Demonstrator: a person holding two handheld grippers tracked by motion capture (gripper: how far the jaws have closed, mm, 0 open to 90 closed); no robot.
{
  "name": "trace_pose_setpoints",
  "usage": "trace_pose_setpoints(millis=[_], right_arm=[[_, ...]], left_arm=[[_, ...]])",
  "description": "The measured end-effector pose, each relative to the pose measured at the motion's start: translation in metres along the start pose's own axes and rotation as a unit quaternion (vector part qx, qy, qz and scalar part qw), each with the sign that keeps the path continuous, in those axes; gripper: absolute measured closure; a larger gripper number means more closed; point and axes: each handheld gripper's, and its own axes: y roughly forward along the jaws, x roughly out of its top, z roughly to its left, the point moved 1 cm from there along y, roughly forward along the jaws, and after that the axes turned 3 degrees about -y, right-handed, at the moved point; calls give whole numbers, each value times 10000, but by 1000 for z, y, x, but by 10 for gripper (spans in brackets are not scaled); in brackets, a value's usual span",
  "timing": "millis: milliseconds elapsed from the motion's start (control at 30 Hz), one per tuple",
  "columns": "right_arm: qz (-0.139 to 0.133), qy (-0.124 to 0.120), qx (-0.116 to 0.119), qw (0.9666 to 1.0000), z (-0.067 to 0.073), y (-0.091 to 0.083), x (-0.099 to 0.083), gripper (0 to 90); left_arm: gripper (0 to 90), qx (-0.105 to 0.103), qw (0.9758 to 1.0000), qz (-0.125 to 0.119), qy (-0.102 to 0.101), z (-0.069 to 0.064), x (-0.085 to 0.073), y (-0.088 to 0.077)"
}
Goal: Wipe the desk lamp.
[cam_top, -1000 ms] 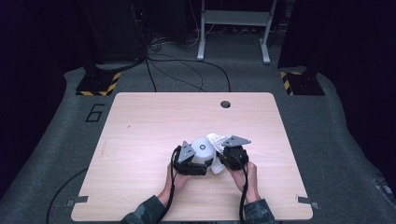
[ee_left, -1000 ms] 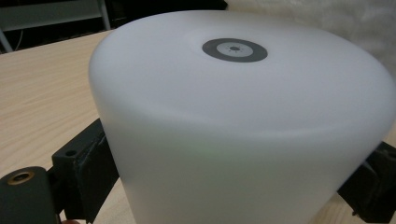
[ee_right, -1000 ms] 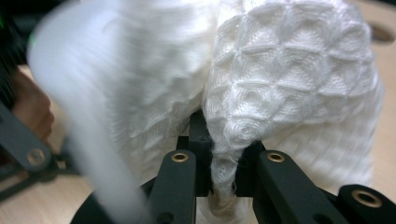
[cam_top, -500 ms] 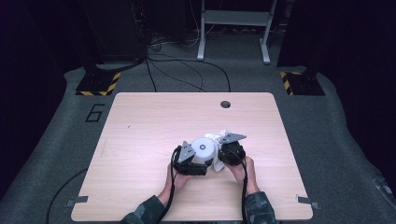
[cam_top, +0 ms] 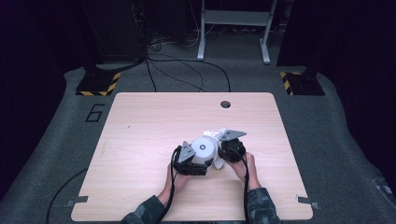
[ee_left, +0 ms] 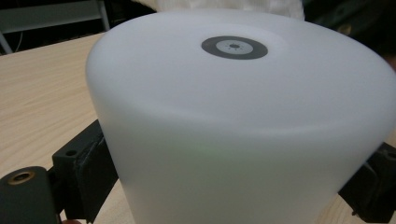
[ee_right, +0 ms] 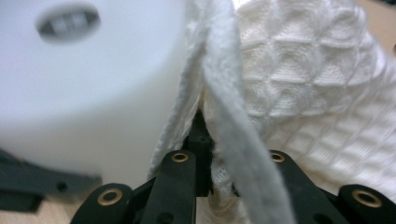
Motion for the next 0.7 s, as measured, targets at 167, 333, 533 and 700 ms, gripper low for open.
trace_pose_setpoints(millis=[167,333,533,700], right_arm=[[123,-189,169,9996,-7,6,9,819],[511,-40,327,9981,-10,29,-5,819],[529,263,316,9978,-3,25,-27,818],[435,584,226,9971,14,11,-45,817]], left_arm=[[78,6,10000,0,11,0,0,0],[78,-9,10000,-25,2,0,0,0],[78,-78,9999,55,35,1,0,-1],[79,-29,10000,-8,4,0,0,0]])
